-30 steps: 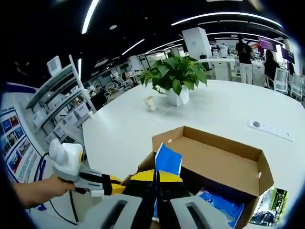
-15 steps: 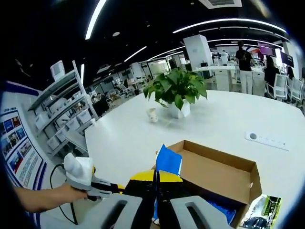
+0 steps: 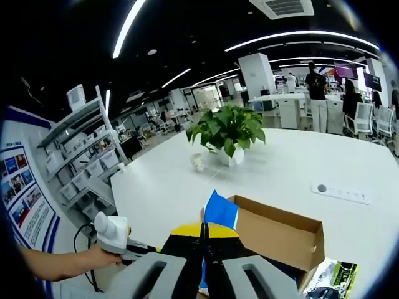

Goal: Operate the shoe box by opening the lid, removing the specified soft item, and placing it in the target area until the item is outside and the box remains undamaged.

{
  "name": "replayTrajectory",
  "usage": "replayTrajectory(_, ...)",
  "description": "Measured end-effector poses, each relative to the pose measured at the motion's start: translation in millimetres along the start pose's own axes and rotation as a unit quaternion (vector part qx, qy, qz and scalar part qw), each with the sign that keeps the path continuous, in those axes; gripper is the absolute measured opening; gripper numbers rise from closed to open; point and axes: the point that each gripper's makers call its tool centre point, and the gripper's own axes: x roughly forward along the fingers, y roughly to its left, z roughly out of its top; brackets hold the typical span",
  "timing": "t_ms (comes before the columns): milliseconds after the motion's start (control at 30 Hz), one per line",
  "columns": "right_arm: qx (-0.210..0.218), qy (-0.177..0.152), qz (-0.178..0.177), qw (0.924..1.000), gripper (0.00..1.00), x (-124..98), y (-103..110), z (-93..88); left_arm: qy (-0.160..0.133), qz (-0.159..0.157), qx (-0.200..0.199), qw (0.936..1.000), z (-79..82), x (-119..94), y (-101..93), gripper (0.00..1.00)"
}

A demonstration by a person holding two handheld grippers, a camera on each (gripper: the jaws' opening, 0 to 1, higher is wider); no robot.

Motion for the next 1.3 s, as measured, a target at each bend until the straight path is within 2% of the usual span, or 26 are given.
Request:
replayTrajectory(400,0.015,-0.013,-0.014,0.9997,0.00,-26.5,-21.6,11.3,0.000,0.003,-0.005,1.0000,-0.8,-2.4,-2.3,0.06)
replayTrajectory(1000,0.037,-0.038,-0.063,0.9966,0.00,-73.0,-82.1,18.0,0.003,0.010,-0.005,0.9999,-2.1,-5.9,-6.3,0.06)
replayTrajectory(1300,0.045,-0.046,-0.081,0.9946,0.00,-94.9,-103.6,16.9,0.003,0.014,-0.005,0.9999,-2.0,-6.8,-6.8,0.06)
